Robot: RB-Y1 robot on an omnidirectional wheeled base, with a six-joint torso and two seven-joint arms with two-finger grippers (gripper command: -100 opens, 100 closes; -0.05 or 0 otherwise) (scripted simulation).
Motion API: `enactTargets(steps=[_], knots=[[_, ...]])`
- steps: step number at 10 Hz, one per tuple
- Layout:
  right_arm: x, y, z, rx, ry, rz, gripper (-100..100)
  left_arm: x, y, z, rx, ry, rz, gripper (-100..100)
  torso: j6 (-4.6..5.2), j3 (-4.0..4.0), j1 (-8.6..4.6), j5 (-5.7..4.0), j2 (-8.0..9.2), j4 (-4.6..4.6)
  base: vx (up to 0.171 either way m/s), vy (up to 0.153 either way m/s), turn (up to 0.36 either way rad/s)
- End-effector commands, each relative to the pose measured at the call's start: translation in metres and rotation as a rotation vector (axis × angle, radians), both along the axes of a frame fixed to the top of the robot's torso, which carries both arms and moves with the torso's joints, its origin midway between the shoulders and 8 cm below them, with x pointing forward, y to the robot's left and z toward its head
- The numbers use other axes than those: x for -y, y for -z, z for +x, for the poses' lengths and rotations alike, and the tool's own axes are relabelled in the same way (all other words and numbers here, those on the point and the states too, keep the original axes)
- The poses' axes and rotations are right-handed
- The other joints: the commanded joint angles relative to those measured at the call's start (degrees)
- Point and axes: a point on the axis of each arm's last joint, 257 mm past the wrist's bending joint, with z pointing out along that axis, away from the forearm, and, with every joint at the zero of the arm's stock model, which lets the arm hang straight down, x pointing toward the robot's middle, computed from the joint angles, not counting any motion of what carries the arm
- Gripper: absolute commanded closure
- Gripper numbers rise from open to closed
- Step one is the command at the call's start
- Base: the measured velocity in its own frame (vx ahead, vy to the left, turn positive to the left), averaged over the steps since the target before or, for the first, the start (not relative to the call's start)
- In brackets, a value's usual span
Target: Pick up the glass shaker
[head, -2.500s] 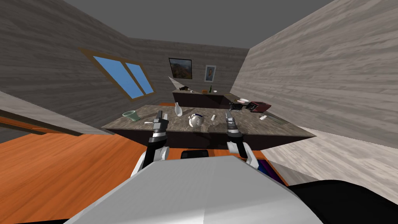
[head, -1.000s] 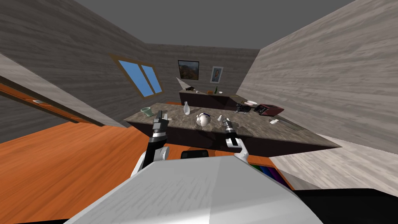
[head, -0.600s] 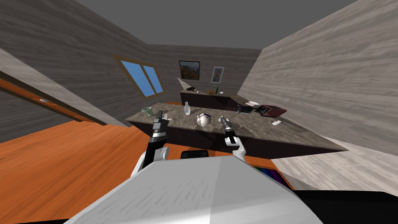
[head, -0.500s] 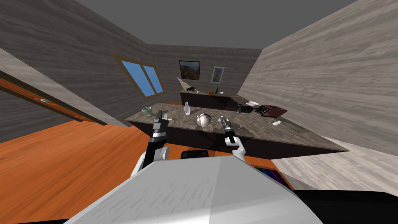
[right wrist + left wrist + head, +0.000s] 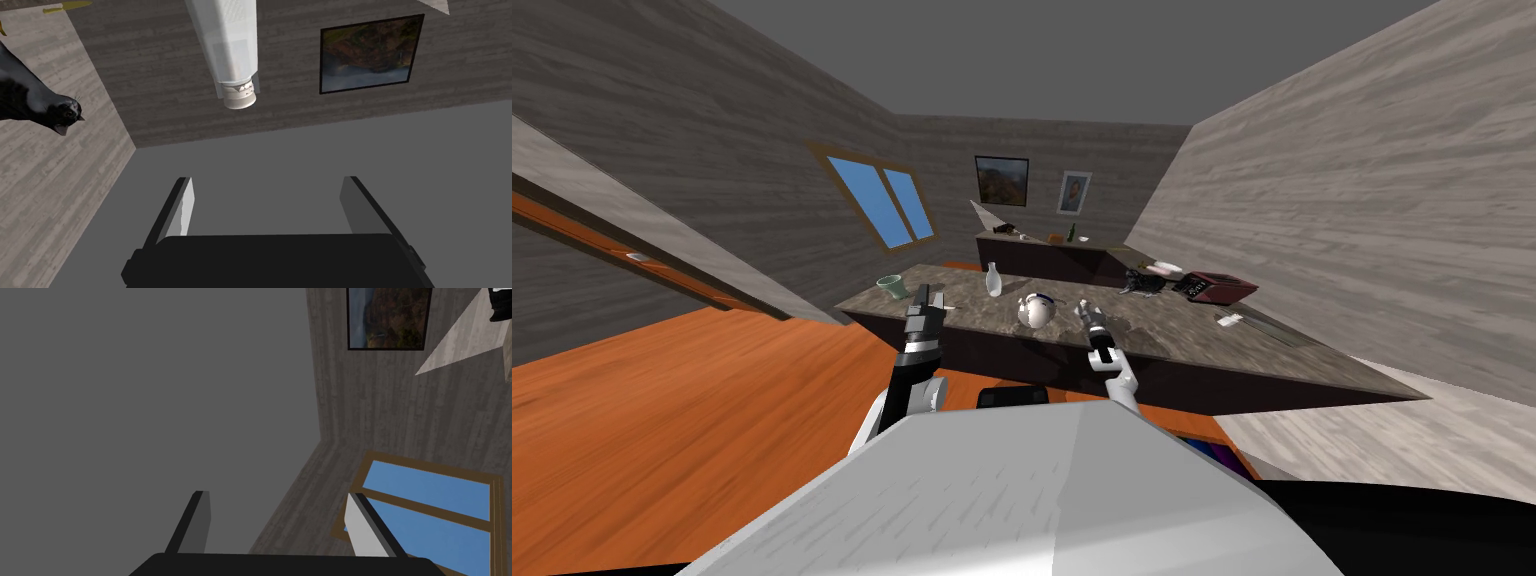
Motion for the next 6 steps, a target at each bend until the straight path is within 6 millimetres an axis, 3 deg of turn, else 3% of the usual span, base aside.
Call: enactTargets(steps=[1,6], knots=[[0.001,0.007,0.002,-0.020,0.009,-0.027,-100,0.000,0.000,0.000,0.000,0.000,0.000,0,0.00,0.00,0.00,0.00,0.00,0.00,0.023,-0.021,0.014],[0.003,0.045,0.019,-0.135,0.051,-0.152,-100,0.000,0.000,0.000,0.000,0.000,0.000,0,0.00,-0.01,-0.06,-0.01,-0.02,0.00,0.028,-0.038,0.018]])
